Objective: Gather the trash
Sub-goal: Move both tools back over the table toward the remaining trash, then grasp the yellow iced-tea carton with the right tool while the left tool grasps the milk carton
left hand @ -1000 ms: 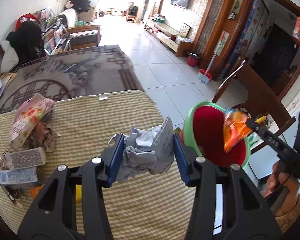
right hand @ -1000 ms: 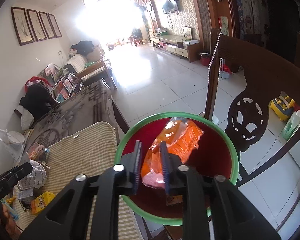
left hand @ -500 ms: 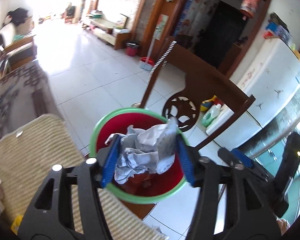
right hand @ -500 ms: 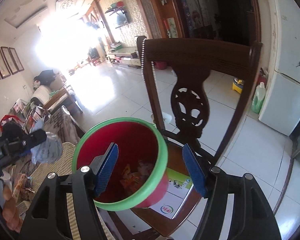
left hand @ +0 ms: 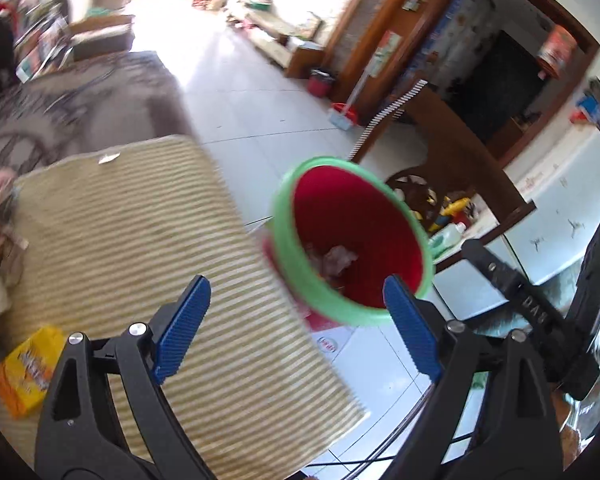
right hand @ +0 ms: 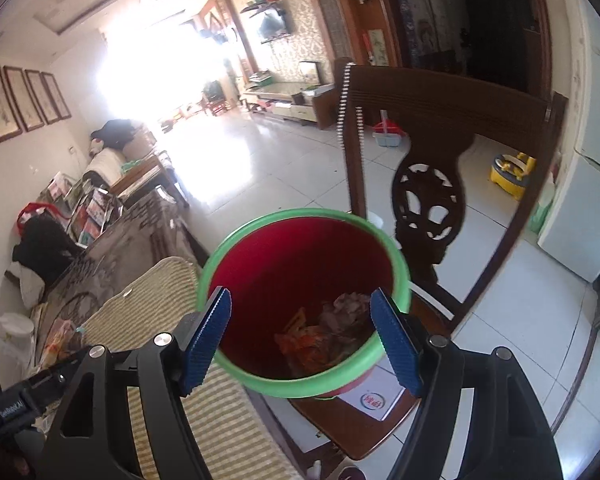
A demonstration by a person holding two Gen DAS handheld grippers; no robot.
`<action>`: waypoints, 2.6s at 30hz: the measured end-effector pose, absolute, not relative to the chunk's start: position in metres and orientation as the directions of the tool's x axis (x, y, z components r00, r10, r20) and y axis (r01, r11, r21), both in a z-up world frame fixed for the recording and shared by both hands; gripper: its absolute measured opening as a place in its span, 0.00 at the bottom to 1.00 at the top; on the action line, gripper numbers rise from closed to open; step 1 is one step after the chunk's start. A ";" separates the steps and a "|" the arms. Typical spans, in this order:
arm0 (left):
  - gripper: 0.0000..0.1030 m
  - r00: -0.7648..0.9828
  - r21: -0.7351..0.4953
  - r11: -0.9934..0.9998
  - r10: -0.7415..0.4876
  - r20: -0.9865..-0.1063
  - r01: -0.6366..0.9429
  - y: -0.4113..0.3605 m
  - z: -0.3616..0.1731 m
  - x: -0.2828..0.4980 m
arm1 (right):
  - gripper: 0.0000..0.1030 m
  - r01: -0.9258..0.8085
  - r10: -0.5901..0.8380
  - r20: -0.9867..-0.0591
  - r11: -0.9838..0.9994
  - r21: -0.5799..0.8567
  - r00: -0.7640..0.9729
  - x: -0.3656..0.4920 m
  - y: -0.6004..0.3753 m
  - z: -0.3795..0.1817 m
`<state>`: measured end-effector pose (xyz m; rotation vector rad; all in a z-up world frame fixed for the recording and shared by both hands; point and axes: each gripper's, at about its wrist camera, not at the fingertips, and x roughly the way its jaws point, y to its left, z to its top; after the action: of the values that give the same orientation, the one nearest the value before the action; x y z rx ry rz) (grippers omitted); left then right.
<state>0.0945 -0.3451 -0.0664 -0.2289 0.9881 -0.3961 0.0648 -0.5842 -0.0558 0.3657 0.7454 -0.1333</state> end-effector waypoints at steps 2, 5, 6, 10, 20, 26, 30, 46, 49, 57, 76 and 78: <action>0.83 0.503 -0.359 0.918 -0.392 -0.770 0.166 -0.321 -0.070 0.093 | 0.68 0.179 0.063 -0.683 0.944 0.279 0.728 0.075 -0.552 -0.054; 0.83 0.553 -0.364 0.928 -0.343 -0.759 0.077 -0.270 -0.066 0.082 | 0.72 0.088 0.128 -0.687 0.959 0.269 0.715 0.086 -0.503 -0.053; 0.83 0.567 -0.360 0.931 -0.326 -0.756 0.056 -0.254 -0.064 0.077 | 0.72 0.060 0.149 -0.691 0.961 0.269 0.707 0.090 -0.486 -0.053; 0.85 0.603 -0.324 0.946 -0.253 -0.756 -0.010 -0.185 -0.064 0.053 | 0.73 -0.029 0.229 -0.708 0.959 0.283 0.668 0.098 -0.422 -0.059; 0.85 0.566 -0.231 0.964 -0.117 -0.816 -0.134 -0.055 -0.091 0.011 | 0.73 -0.199 0.347 -0.780 0.938 0.284 0.521 0.087 -0.271 -0.082; 0.86 0.544 -0.116 0.991 -0.132 -0.829 0.065 -0.033 -0.102 0.005 | 0.73 -0.191 0.357 -0.823 0.934 0.303 0.441 0.079 -0.229 -0.106; 0.86 0.522 0.023 0.969 -0.113 -0.845 0.248 -0.048 -0.118 0.009 | 0.73 -0.104 0.313 -0.830 0.948 0.300 0.461 0.076 -0.239 -0.110; 0.91 0.415 0.012 0.936 -0.145 -0.898 0.353 -0.084 -0.152 0.049 | 0.74 0.032 0.229 -0.852 0.960 0.277 0.471 0.055 -0.271 -0.115; 0.70 0.432 0.021 0.944 -0.130 -0.892 0.329 -0.081 -0.148 0.047 | 0.74 0.032 0.225 -0.854 0.962 0.271 0.469 0.054 -0.271 -0.115; 0.29 0.419 -0.087 0.966 -0.185 -0.889 0.243 -0.059 -0.136 0.045 | 0.74 0.025 0.240 -0.860 0.959 0.281 0.450 0.057 -0.264 -0.117; 0.56 0.414 -0.110 0.966 -0.201 -0.888 0.234 -0.053 -0.134 0.027 | 0.74 0.089 0.437 -0.867 0.879 0.468 0.239 0.053 -0.244 -0.166; 0.57 0.416 -0.114 0.969 -0.199 -0.887 0.221 -0.049 -0.134 0.026 | 0.74 0.087 0.447 -0.866 0.876 0.474 0.226 0.055 -0.240 -0.170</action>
<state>0.0259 -0.0489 -0.1335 0.0220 1.1114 -0.2641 0.0554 -0.2402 -0.1696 0.4771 1.3332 0.2611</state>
